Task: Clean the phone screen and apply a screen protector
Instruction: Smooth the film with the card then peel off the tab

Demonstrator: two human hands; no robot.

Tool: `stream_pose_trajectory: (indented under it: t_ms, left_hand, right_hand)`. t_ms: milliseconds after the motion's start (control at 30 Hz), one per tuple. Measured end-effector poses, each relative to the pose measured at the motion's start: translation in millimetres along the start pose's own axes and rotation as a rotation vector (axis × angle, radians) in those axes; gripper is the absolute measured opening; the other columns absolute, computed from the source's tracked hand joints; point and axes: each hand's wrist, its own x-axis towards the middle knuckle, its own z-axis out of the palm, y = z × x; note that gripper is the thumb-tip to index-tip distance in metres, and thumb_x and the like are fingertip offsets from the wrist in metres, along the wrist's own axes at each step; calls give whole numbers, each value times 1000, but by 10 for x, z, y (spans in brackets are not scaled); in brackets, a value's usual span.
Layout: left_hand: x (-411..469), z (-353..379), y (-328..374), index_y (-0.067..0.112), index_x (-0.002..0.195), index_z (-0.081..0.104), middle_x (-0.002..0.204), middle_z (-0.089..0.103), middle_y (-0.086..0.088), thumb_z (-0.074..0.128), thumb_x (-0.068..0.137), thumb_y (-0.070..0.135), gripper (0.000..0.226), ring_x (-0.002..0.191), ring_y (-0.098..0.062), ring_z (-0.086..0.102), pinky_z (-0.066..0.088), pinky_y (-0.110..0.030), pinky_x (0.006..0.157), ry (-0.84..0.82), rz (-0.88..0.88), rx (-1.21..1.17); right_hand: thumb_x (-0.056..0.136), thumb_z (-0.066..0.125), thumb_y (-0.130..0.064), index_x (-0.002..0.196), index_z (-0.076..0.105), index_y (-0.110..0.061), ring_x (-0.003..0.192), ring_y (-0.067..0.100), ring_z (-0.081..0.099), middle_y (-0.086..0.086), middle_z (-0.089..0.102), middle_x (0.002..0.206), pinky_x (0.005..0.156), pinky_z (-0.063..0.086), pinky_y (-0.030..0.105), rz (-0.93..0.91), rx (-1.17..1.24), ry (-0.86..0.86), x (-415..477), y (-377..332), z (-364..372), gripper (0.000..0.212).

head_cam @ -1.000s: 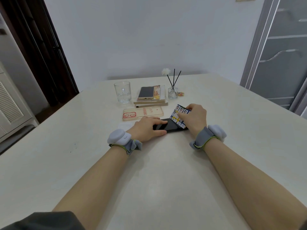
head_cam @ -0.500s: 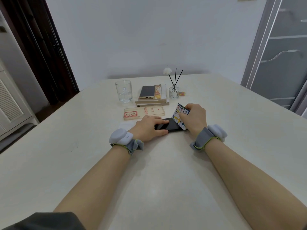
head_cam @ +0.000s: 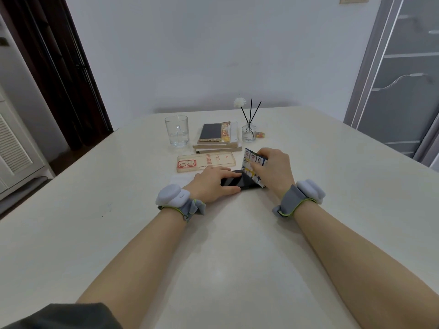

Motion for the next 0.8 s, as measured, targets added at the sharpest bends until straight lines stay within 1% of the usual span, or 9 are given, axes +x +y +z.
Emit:
stream_pose_trajectory:
  t_ms: [100,200,267,367,433,533,633,700,800]
  left_hand:
    - [2,-4,-7,39,135,47,142,46,6,56,87,51,51,132,-24,35,32,-48,107,10,9,-21]
    - [9,-2,-15,38,134,48,137,50,6,56,87,51,50,127,-24,39,34,-47,105,3,17,-32]
    - [8,-1,-12,37,134,49,134,52,6,58,86,50,50,124,-23,41,36,-46,103,6,22,-42]
    - [-1,-9,-20,31,130,51,130,55,4,62,83,48,51,122,-22,44,38,-45,101,32,17,-82]
    - [-15,-16,-24,29,127,52,127,56,2,63,82,48,50,119,-23,46,40,-45,100,38,0,-98]
    - [-27,-21,-14,28,124,52,123,57,2,63,82,49,48,115,-22,46,40,-45,99,35,-21,-113]
    - [-34,-25,-5,27,123,53,122,57,3,64,82,49,47,114,-20,46,40,-45,99,42,-20,-115]
    - [-33,-25,-5,26,122,54,122,57,3,65,82,47,47,114,-20,47,41,-44,98,48,-12,-123]
    - [-26,-20,-7,25,122,54,122,56,3,66,81,46,48,113,-19,48,41,-44,98,59,0,-124]
  right_hand:
    - [81,61,-10,91,67,-3,88,31,61,17,69,95,74,47,34,-19,15,-24,-1,-13,17,14]
    - [81,57,-9,90,65,-2,87,33,59,17,67,95,72,47,36,39,-29,27,16,37,-15,14]
    - [81,57,-9,89,64,-1,87,33,58,17,67,94,72,45,35,42,-39,47,17,57,-23,14]
    - [81,60,-11,88,66,-3,85,31,61,16,69,93,72,49,35,-10,25,12,3,28,-1,12]
    - [81,61,-11,90,66,-3,86,30,62,16,69,94,73,50,36,-20,26,-19,3,21,20,13]
    - [81,58,-9,87,64,-3,82,30,59,17,67,92,66,44,32,38,-13,14,29,74,3,11]
    - [82,57,-9,89,64,-3,85,32,58,17,67,93,66,41,31,84,-40,54,41,114,-22,11]
    - [82,57,-10,88,63,-3,85,32,59,16,67,93,67,43,32,61,-22,50,29,95,-15,10]
    - [81,60,-11,87,65,-3,83,28,61,15,68,92,68,45,31,10,32,-1,1,39,27,11]
